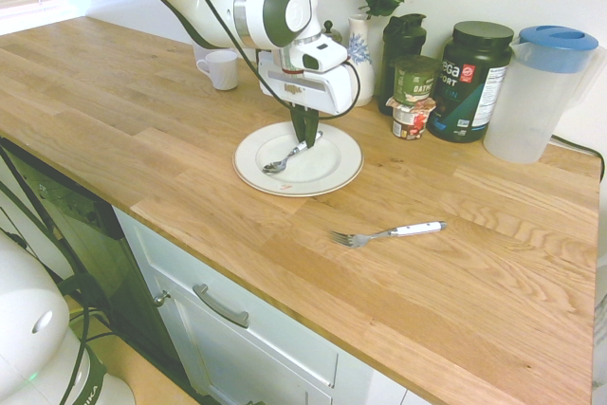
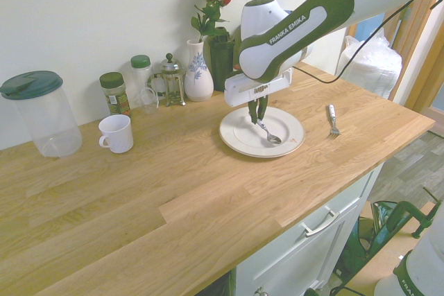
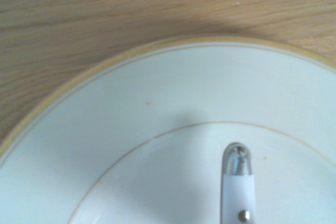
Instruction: Put the spoon into the plate
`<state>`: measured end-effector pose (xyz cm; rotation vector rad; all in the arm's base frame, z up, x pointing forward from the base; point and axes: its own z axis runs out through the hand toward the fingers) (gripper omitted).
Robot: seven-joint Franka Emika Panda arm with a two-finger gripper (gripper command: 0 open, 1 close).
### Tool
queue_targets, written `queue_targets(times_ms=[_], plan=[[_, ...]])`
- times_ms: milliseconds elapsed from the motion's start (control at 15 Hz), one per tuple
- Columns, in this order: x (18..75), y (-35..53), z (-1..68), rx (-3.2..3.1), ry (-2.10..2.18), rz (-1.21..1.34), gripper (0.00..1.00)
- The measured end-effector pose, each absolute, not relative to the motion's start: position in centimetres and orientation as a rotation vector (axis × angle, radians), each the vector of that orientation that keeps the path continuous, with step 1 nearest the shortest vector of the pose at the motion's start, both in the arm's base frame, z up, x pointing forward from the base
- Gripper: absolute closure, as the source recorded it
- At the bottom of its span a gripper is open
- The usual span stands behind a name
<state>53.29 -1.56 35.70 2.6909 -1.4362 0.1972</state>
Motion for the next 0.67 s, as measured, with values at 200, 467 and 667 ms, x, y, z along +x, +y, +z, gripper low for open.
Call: queue_targets(times_ms=[200, 467, 667], plan=[[53.3, -1.6, 35.6, 2.683, -1.432, 0.202, 0.0], [53.3, -1.7, 35.5, 2.68, -1.432, 0.206, 0.0], [53.2, -1.9, 38.4, 2.71, -1.409, 0.243, 0.0]])
